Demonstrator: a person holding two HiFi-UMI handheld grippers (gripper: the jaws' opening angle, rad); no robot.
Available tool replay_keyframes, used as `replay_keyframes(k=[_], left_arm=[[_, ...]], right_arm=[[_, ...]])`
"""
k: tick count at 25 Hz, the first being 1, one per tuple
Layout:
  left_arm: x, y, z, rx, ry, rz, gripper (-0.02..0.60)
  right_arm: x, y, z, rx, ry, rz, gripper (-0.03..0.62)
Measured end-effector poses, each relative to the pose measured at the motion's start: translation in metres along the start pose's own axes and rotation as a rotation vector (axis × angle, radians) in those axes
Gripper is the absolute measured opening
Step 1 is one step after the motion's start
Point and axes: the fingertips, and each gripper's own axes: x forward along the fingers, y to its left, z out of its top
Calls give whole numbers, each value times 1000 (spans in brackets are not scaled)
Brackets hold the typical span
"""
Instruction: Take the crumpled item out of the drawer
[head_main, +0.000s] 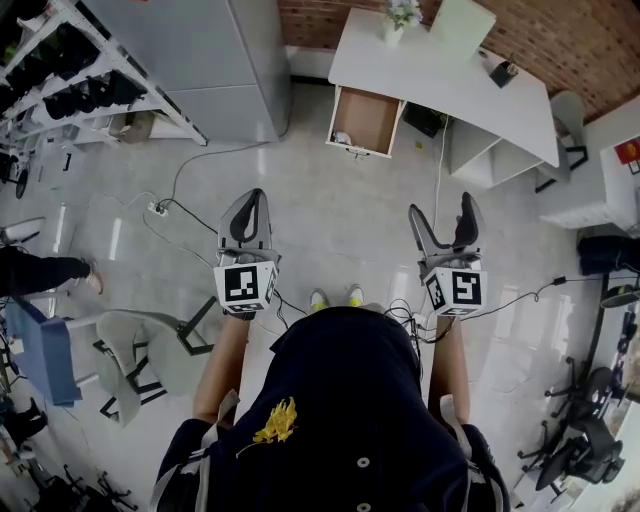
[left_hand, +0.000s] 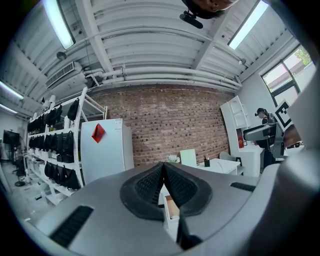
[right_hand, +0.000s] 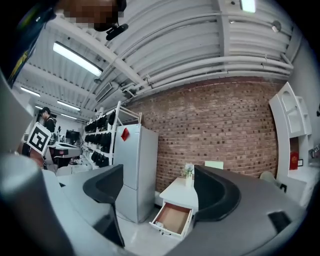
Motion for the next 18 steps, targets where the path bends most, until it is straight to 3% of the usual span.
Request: replay_keyframes(k=[7, 18], left_arm=[[-14, 14, -6, -15, -5, -36, 18], [-12, -7, -28, -38, -1, -144, 18]], right_arm=[[-8, 24, -2, 17, 13, -36, 439], [-30, 41, -18, -6, 59, -84, 439]])
